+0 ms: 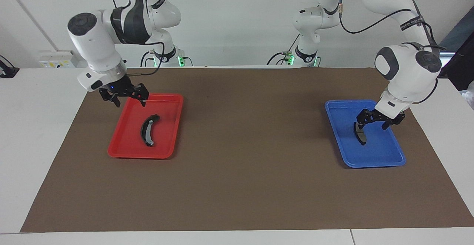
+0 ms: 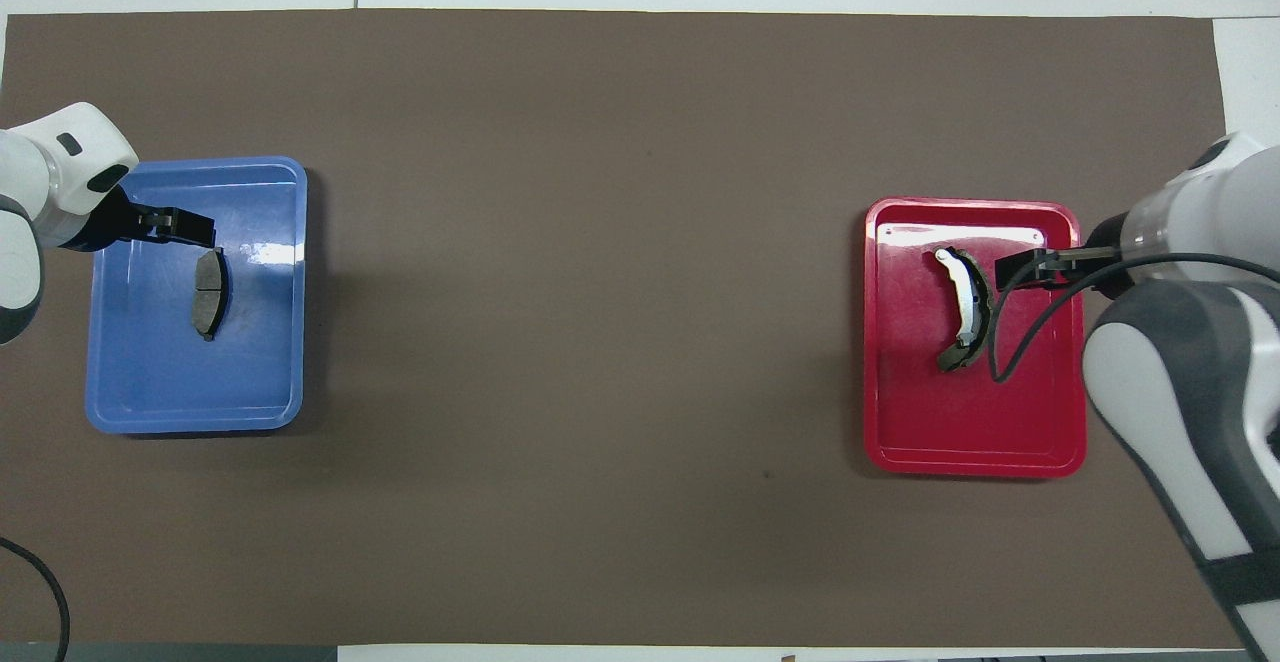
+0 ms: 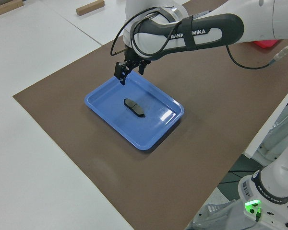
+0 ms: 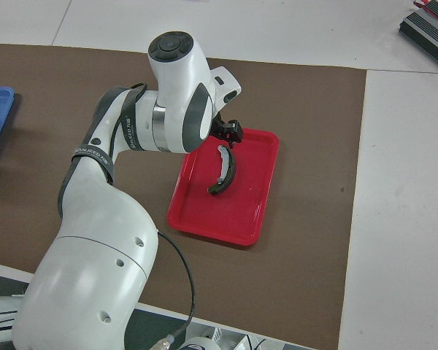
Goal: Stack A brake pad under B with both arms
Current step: 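Reach the left gripper to the blue-tray pad while the right gripper reaches the red-tray pad, then close the left gripper on its pad while the right gripper grips its pad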
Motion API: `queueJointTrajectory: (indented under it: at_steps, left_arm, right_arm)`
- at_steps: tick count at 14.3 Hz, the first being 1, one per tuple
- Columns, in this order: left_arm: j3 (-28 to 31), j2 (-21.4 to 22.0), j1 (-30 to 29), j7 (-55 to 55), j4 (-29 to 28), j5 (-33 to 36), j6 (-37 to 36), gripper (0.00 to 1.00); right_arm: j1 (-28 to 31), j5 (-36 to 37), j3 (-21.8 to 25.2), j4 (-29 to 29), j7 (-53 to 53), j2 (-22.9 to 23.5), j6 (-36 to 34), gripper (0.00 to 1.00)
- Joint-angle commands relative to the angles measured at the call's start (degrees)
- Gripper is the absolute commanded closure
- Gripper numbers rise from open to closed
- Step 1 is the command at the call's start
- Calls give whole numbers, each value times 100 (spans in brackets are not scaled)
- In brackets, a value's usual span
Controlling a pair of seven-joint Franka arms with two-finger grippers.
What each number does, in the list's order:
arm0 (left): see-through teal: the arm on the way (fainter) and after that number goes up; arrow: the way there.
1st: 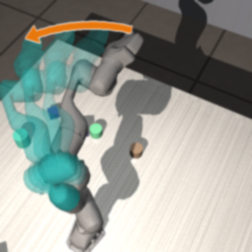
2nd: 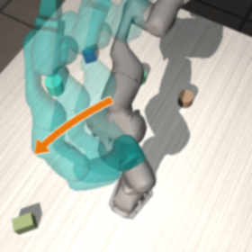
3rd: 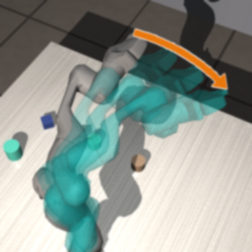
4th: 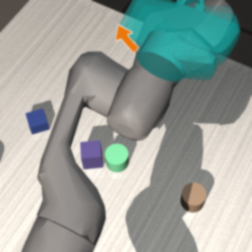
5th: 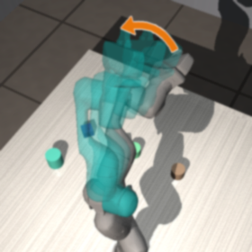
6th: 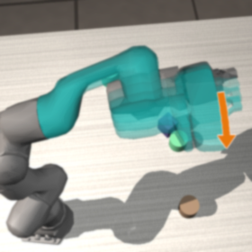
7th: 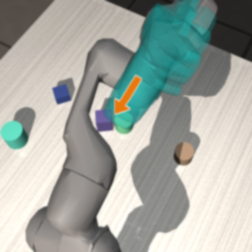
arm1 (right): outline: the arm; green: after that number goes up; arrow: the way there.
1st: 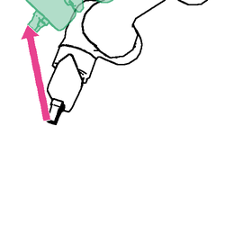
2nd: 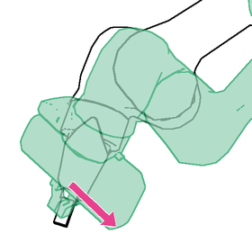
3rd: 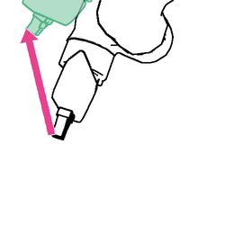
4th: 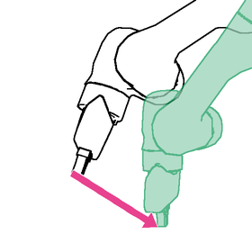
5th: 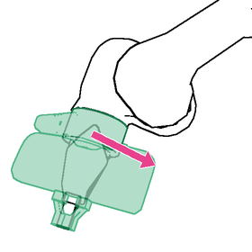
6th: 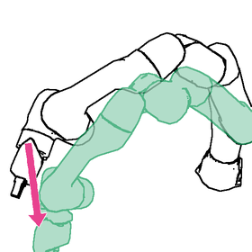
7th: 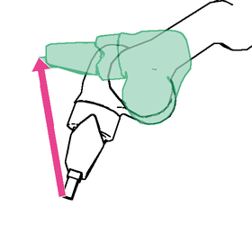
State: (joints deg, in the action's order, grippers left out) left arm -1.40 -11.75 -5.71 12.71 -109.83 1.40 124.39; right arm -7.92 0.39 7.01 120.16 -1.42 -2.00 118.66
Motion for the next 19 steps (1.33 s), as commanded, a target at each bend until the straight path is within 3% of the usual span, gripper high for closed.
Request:
queueJointTrajectory:
  at_steps: [1, 3, 6, 9, 12, 13, 15, 16, 17, 19]
  left_arm:
    - [-18, -161, -123, 144, -197, 89, 454, 3]
    - [-18, -188, -237, 389, -494, 89, 840, 3]
    - [-18, -144, -246, 382, -943, 89, 1174, 6]
    - [-18, -47, -246, 338, -1242, 89, 1298, 12]
    - [-9, 23, -255, 320, -1576, 80, 1798, 16]
    - [-9, 23, -281, 320, -1577, 80, 1791, 23]
    - [-9, 23, -325, 102, -1559, 80, 1747, 62]
    - [-9, 32, -325, -47, -1559, 80, 1721, 79]
    - [-9, 23, -316, -75, -1533, 89, 1703, 83]
    - [-9, 67, -308, -84, -1454, 80, 1555, 86]
  right_arm:
    - [63, -92, -15, 742, 202, 392, 1347, 0]
    - [54, -92, -15, 1105, 203, 559, 2001, 0]
    - [98, -101, -15, 1106, 229, 718, 2012, 4]
    - [133, -101, -6, 1123, 238, 718, 1994, 15]
    - [142, -101, -15, 1246, 247, 683, 2029, 16]
    - [151, -101, -15, 1255, 291, 709, 2038, 17]
    - [238, -92, -15, 1238, 405, 823, 2038, 21]
    - [204, -101, -15, 1203, 405, 824, 1960, 29]
    - [195, -92, -15, 1202, 405, 824, 1968, 38]
    - [212, -101, -15, 1202, 414, 832, 2029, 44]
